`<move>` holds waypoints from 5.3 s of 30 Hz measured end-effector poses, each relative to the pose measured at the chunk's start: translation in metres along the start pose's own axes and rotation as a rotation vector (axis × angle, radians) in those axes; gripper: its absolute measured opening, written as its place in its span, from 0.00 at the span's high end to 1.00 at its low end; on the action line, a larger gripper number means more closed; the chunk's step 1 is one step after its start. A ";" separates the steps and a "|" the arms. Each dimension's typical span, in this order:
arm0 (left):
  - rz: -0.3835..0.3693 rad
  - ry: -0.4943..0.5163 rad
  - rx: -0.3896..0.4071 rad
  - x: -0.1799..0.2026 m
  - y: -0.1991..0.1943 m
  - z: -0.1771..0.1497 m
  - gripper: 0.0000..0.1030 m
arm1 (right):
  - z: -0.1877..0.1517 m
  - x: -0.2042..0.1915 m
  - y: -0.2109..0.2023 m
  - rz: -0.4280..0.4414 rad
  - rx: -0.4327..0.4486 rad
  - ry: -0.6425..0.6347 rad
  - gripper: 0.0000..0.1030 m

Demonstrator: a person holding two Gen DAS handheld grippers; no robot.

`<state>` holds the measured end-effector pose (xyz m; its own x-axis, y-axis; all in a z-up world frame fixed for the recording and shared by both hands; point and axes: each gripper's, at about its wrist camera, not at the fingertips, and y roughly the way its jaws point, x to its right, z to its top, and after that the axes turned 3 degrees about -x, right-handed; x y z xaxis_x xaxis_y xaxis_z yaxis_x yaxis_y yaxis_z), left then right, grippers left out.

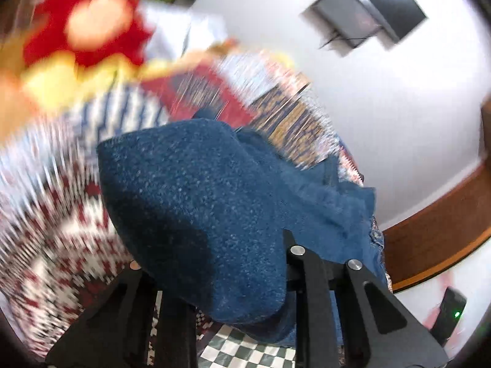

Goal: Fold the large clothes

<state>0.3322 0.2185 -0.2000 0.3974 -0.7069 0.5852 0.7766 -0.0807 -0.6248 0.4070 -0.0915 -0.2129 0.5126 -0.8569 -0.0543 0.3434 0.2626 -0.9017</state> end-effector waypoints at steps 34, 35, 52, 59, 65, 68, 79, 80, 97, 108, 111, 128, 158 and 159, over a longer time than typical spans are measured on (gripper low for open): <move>0.019 0.828 0.097 0.220 -0.014 -0.083 0.80 | 0.000 0.029 -0.041 0.271 -0.006 0.178 0.85; 0.012 0.862 0.088 0.225 -0.010 -0.093 0.80 | -0.008 0.044 -0.052 0.219 0.008 0.194 0.85; -0.038 1.165 -0.353 0.225 0.025 -0.225 0.33 | -0.110 0.099 -0.139 -0.005 0.085 0.276 0.85; -0.031 1.011 -0.321 0.200 -0.018 -0.192 0.17 | -0.090 0.081 -0.141 0.049 0.145 0.241 0.85; 0.096 0.981 -0.161 0.171 -0.044 -0.142 0.06 | -0.058 0.044 -0.126 0.086 0.149 0.141 0.85; 0.160 0.934 -0.143 0.154 -0.038 -0.119 0.05 | -0.043 0.027 -0.109 0.099 0.142 0.097 0.85; 0.188 0.812 -0.268 0.100 0.003 -0.114 0.00 | -0.051 0.019 -0.029 0.000 0.039 -0.020 0.86; 0.189 0.821 -0.263 0.099 0.002 -0.116 0.00 | -0.057 0.019 -0.030 0.001 0.055 -0.030 0.86; 0.211 0.785 -0.269 0.081 -0.022 -0.122 0.00 | -0.110 0.055 -0.046 -0.156 0.039 0.036 0.29; 0.264 0.748 -0.227 0.078 -0.048 -0.092 0.00 | -0.097 0.078 -0.084 -0.064 0.076 0.157 0.28; 0.201 0.724 -0.195 0.089 -0.051 -0.072 0.00 | -0.081 0.075 -0.092 -0.014 0.116 0.169 0.25; -0.097 0.356 -0.539 0.073 0.063 -0.022 0.00 | -0.003 0.087 -0.011 0.238 -0.007 0.247 0.20; -0.247 0.247 -0.620 0.102 0.095 -0.045 0.34 | 0.040 0.079 0.044 0.527 -0.047 0.358 0.60; -0.247 0.254 -0.612 0.104 0.086 -0.045 0.35 | 0.039 0.077 0.038 0.526 -0.041 0.361 0.64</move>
<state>0.4185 0.1068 -0.2164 0.0610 -0.7531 0.6551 0.3853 -0.5877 -0.7115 0.4909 -0.1303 -0.2349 0.3043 -0.7154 -0.6290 0.0838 0.6779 -0.7304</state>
